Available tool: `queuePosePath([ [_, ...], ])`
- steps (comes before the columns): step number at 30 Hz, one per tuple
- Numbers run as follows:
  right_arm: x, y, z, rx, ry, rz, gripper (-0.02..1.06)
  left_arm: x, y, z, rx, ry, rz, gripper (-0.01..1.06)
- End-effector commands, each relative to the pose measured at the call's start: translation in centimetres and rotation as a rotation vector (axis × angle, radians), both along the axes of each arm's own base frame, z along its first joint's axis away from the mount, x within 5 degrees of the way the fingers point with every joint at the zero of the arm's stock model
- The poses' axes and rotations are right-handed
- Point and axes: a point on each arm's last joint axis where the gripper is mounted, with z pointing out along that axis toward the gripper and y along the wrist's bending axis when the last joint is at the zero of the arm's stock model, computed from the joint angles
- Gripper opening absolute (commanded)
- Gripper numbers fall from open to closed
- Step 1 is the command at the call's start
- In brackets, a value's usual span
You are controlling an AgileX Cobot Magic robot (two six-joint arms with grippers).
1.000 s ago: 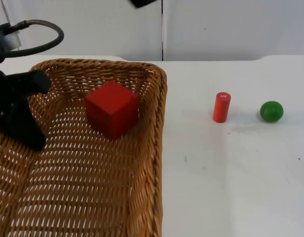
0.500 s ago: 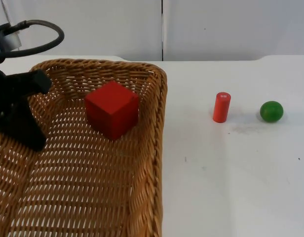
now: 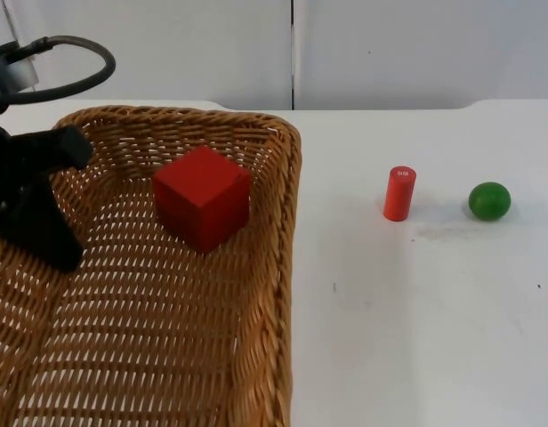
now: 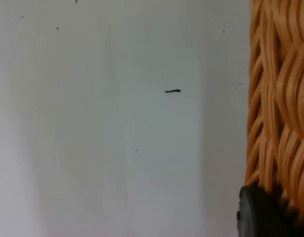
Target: Pick up the basket with the left hand and place the object to the left of the red cylinder into the basket with the right hand.
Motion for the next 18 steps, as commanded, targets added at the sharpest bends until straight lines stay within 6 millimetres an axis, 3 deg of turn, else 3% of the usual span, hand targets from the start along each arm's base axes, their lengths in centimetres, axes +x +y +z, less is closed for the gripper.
queuePosePath([
  [1, -0.3, -1.0, 0.0, 0.018, -0.038, -0.066, 0.84, -0.1, -0.1, 0.4, -0.022, -0.007, 0.005, 0.00],
  [6, -1.4, -2.2, 0.1, 0.039, -0.066, -0.096, 0.84, -0.1, -0.1, 0.4, -0.020, -0.012, -0.001, 0.00],
  [18, -1.4, -2.3, 0.0, 0.014, -0.060, -0.096, 0.84, 0.1, -0.1, 0.4, -0.015, -0.034, -0.006, 0.00],
])
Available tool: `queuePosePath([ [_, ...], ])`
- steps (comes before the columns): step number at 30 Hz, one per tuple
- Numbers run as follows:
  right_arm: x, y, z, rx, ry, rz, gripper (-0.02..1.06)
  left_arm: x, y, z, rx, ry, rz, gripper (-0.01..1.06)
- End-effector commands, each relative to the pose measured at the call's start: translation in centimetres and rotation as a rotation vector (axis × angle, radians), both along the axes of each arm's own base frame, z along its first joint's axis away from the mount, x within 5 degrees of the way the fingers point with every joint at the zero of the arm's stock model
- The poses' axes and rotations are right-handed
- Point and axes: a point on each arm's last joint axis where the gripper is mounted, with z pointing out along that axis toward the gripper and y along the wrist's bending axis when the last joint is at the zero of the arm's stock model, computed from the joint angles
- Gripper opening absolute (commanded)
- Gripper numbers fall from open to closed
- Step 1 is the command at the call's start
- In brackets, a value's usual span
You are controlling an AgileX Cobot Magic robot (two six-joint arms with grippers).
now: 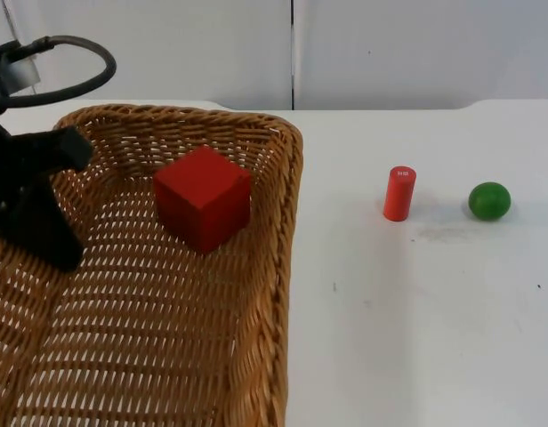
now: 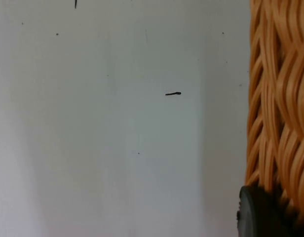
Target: Pick up the basket with the left hand and place the object to the left of the red cylinder into the basket with the right hand.
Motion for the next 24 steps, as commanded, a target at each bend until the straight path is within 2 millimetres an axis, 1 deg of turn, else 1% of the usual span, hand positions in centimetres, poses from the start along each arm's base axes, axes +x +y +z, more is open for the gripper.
queuePosePath([
  [1, 0.0, -0.2, -0.1, 0.000, 0.007, -0.010, 0.84, 0.1, -0.1, 0.4, -0.016, -0.031, 0.015, 0.00],
  [4, 0.0, -0.2, -0.1, 0.004, 0.011, -0.011, 0.84, 0.4, 0.0, 0.3, -0.008, -0.050, 0.027, 0.00],
  [6, -0.1, -0.2, -0.1, 0.002, 0.014, -0.010, 0.84, 0.7, 0.0, -0.1, -0.001, -0.052, 0.033, 0.00],
  [7, -0.1, -0.2, -0.1, 0.003, 0.018, -0.011, 0.84, 0.9, 0.1, -0.7, 0.003, -0.040, 0.025, 0.00],
  [8, -0.1, -0.2, -0.1, 0.003, 0.018, -0.011, 0.84, 0.9, 0.1, -0.7, 0.003, -0.040, 0.025, 0.00],
  [13, -0.1, -0.2, -0.1, 0.016, 0.037, -0.026, 0.84, 2.0, 0.2, -3.5, 0.028, -0.006, 0.028, 0.00],
  [14, -0.1, -0.2, -0.1, 0.016, 0.037, -0.026, 0.84, 2.0, 0.2, -3.5, 0.028, -0.006, 0.028, 0.00],
  [18, -0.1, -0.2, -0.2, 0.014, 0.039, -0.026, 0.84, 3.5, 0.1, -5.6, 0.041, 0.028, -0.008, 0.00],
  [19, -0.1, -0.2, -0.2, 0.014, 0.039, -0.026, 0.84, 3.5, 0.1, -5.6, 0.041, 0.028, -0.008, 0.00],
  [22, -0.1, -0.2, -0.4, 0.009, 0.042, -0.027, 0.84, 5.0, 0.0, -6.6, 0.040, 0.040, -0.022, 0.00],
  [24, -0.1, -0.2, -0.4, 0.007, 0.044, -0.026, 0.84, 5.4, 0.0, -7.0, 0.041, 0.049, -0.028, 0.00],
])
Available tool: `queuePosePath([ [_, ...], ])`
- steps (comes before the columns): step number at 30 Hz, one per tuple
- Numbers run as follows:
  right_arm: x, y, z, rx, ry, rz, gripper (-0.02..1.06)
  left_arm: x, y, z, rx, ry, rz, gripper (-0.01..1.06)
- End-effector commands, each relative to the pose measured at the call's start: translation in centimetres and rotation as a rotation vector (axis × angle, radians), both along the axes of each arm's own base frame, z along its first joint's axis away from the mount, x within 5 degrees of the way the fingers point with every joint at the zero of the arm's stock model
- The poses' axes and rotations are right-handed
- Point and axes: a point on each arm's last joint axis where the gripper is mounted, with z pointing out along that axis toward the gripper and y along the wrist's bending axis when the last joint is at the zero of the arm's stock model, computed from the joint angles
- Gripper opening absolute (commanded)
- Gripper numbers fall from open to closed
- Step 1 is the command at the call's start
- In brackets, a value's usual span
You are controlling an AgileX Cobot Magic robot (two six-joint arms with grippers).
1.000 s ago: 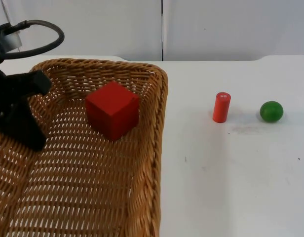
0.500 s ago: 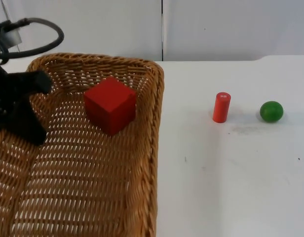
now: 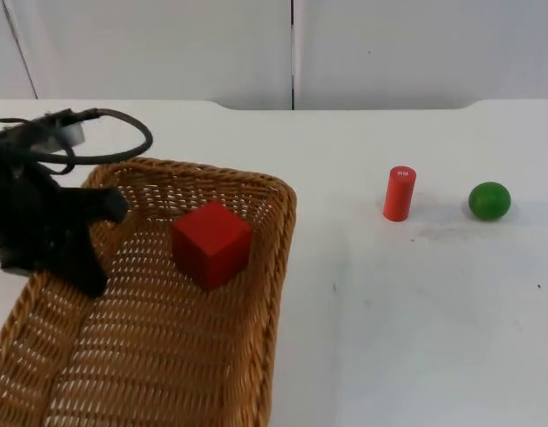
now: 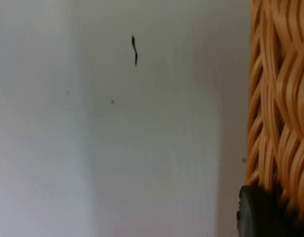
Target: Pick up the basket with the left hand and place the object to the left of the red cylinder into the basket with the right hand.
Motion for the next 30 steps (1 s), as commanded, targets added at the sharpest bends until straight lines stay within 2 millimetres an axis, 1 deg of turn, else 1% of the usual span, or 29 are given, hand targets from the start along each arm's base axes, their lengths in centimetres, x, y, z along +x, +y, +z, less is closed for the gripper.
queuePosePath([
  [1, 0.0, -0.1, -0.1, 0.002, 0.004, -0.007, 0.84, 0.9, -0.1, 0.0, -0.026, 0.007, -0.004, 0.00],
  [4, 0.0, -0.2, -0.1, -0.001, 0.004, -0.007, 0.84, 2.1, 0.5, -0.7, -0.038, 0.024, 0.007, 0.00],
  [5, 0.0, -0.2, -0.1, -0.002, 0.003, -0.008, 0.84, 2.6, 1.0, -0.8, -0.040, 0.022, 0.017, 0.00],
  [6, 0.0, -0.2, -0.1, -0.002, 0.003, -0.008, 0.84, 2.6, 1.0, -0.8, -0.040, 0.022, 0.017, 0.00],
  [8, 0.0, -0.2, -0.1, -0.002, 0.003, -0.008, 0.84, 3.5, 1.9, -1.1, -0.047, 0.024, 0.038, 0.00],
  [9, 0.0, -0.2, -0.1, -0.001, 0.001, -0.008, 0.84, 4.0, 2.7, -1.2, -0.049, 0.020, 0.056, 0.00],
  [13, 0.1, -0.1, 0.0, 0.007, -0.008, -0.009, 0.84, 4.9, 3.6, -1.6, -0.047, 0.002, 0.054, 0.00],
  [15, 0.1, -0.1, 0.0, 0.011, -0.013, -0.010, 0.84, 5.5, 3.7, -1.8, -0.039, -0.017, 0.020, 0.00],
  [17, 0.1, -0.1, 0.0, 0.012, -0.015, -0.011, 0.84, 5.7, 3.7, -1.9, -0.041, -0.018, 0.018, 0.00],
  [19, 0.1, -0.1, 0.1, 0.015, -0.022, -0.012, 0.84, 6.3, 3.7, -2.2, -0.044, -0.025, 0.023, 0.00],
  [22, 0.2, -0.1, 0.1, 0.013, -0.023, -0.012, 0.84, 6.8, 3.6, -3.1, -0.059, -0.010, 0.036, 0.00],
  [23, 0.2, -0.1, 0.1, 0.013, -0.023, -0.012, 0.84, 6.8, 3.6, -3.1, -0.059, -0.010, 0.036, 0.00],
  [26, 0.2, -0.1, 0.1, 0.015, -0.024, -0.012, 0.84, 6.9, 3.6, -3.9, -0.061, -0.001, 0.052, 0.00],
  [30, 0.2, -0.1, 0.1, 0.015, -0.024, -0.012, 0.84, 6.9, 3.7, -4.0, -0.057, -0.006, 0.055, 0.00],
])
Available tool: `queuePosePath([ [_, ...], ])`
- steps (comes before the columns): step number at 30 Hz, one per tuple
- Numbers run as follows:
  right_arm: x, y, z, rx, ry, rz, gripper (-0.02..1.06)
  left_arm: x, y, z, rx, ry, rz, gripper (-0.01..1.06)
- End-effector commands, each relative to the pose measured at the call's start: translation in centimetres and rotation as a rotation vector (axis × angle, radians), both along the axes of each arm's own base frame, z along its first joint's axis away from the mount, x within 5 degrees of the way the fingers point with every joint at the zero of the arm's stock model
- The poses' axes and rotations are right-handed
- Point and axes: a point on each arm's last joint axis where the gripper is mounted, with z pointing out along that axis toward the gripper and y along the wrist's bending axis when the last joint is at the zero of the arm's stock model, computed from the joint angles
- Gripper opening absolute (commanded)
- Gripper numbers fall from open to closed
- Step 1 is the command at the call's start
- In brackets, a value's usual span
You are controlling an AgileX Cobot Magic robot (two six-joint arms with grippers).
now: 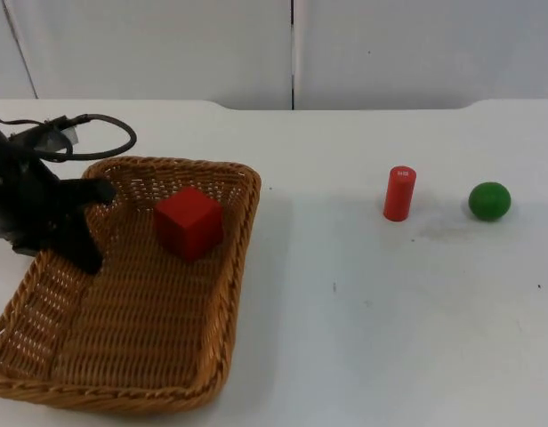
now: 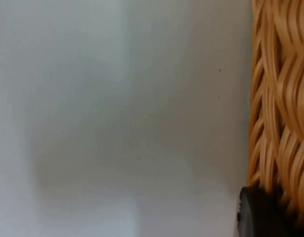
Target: Pick up the basket with the left hand and place the object to the left of the red cylinder into the basket with the right hand.
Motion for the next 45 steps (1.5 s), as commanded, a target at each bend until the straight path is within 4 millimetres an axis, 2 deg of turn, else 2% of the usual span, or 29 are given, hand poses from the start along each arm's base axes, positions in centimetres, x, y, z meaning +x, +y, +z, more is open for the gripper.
queuePosePath([
  [1, 0.1, -0.2, 0.2, 0.008, -0.015, -0.010, 0.84, 0.4, -0.2, 0.4, -0.017, -0.019, 0.017, 0.00],
  [10, 0.1, -0.2, 0.2, 0.009, -0.017, -0.010, 0.84, 0.4, -0.3, 0.5, -0.036, -0.010, 0.038, 0.00],
  [13, 0.1, -0.2, 0.2, 0.006, -0.014, -0.009, 0.84, 0.3, -0.4, 0.5, -0.040, -0.003, 0.035, 0.05],
  [15, 0.1, -0.2, 0.2, 0.006, -0.014, -0.009, 0.84, 0.2, -0.4, 0.6, -0.043, 0.000, 0.032, 0.19],
  [17, 0.1, -0.2, 0.2, 0.006, -0.014, -0.009, 0.84, 0.1, -0.4, 0.6, -0.049, 0.012, 0.025, 0.46],
  [18, 0.0, -0.2, 0.2, 0.005, -0.012, -0.009, 0.84, 0.1, -0.4, 0.6, -0.050, 0.014, 0.023, 0.52],
  [19, 0.0, -0.2, 0.2, 0.005, -0.012, -0.009, 0.84, 0.1, -0.4, 0.6, -0.050, 0.014, 0.023, 0.52],
  [20, 0.0, -0.2, 0.1, 0.002, -0.009, -0.009, 0.84, -0.1, -0.5, 0.6, -0.062, 0.034, 0.017, 0.67],
  [21, 0.0, -0.2, 0.1, 0.002, -0.009, -0.009, 0.84, -0.2, -0.6, 0.7, -0.069, 0.053, 0.021, 0.76],
  [23, 0.0, -0.2, 0.1, 0.002, -0.005, -0.008, 0.84, -0.4, -0.6, 0.7, -0.074, 0.074, 0.019, 0.88],
  [26, 0.0, -0.2, 0.1, 0.000, -0.004, -0.008, 0.84, -0.6, -0.7, 0.9, -0.083, 0.095, 0.017, 0.92],
  [30, 0.0, -0.2, 0.1, -0.001, -0.005, -0.008, 0.84, -0.6, -0.8, 1.5, -0.087, 0.090, 0.016, 0.92],
  [40, 0.0, -0.2, 0.1, -0.001, -0.005, -0.008, 0.84, -0.9, -0.9, 4.4, -0.101, 0.062, 0.023, 0.92],
  [45, 0.0, -0.2, 0.1, -0.001, -0.005, -0.008, 0.84, -1.5, -0.9, 5.2, -0.103, 0.064, 0.030, 0.92],
])
